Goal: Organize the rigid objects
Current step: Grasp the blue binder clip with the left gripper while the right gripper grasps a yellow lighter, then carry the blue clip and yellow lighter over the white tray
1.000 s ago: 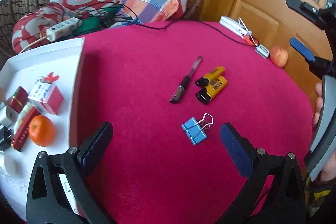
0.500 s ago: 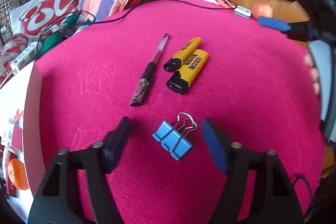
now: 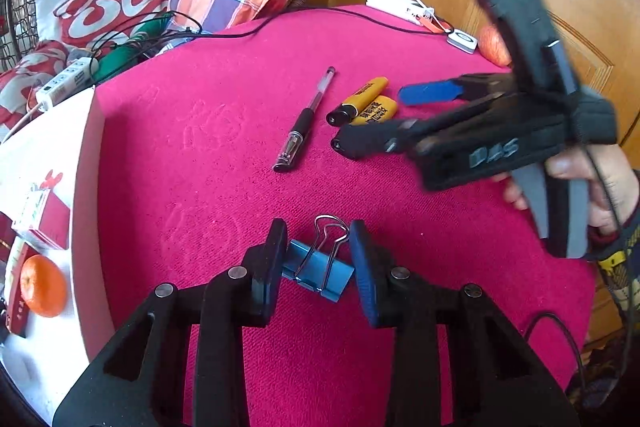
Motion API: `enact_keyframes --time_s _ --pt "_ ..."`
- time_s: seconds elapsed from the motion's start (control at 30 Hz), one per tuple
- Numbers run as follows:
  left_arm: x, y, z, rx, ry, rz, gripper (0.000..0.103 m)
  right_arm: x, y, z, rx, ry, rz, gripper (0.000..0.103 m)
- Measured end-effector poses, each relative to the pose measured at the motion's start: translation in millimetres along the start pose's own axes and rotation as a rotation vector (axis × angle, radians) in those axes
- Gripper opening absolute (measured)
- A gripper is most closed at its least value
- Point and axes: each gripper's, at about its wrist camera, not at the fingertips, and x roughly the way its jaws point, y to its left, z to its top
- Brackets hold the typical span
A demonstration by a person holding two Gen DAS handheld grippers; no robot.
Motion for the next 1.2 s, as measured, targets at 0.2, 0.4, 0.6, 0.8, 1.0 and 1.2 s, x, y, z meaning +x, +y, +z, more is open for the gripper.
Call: enact_keyframes --time_s 0.2,0.4,0.6,0.8,1.0,1.2 --pt "-6 -2 2 -0.007 -0.015 -0.001 0.032 11 12 -4 -0.094 0.043 -0.065 0.099" --pt "-17 -6 5 -0.004 -0.037 0.001 0.032 -5 4 -13 -0.063 0.013 -0.065 0.08" --pt "-38 -8 11 -0.01 -0.087 0.012 0.032 -44 -1 -26 0.031 -0.086 -0.035 0.08" --pt "-66 -7 18 -0.03 -0.158 0.032 0.032 -93 -1 -23 0.075 -0.226 -0.027 0.08" --pt "-89 -4 19 -0.044 -0.21 0.058 0.032 -121 10 -13 0.058 -0.32 0.002 0.08" --pt "-106 2 19 -0.066 -0.251 0.072 0.032 -132 19 -10 0.043 -0.349 0.011 0.08"
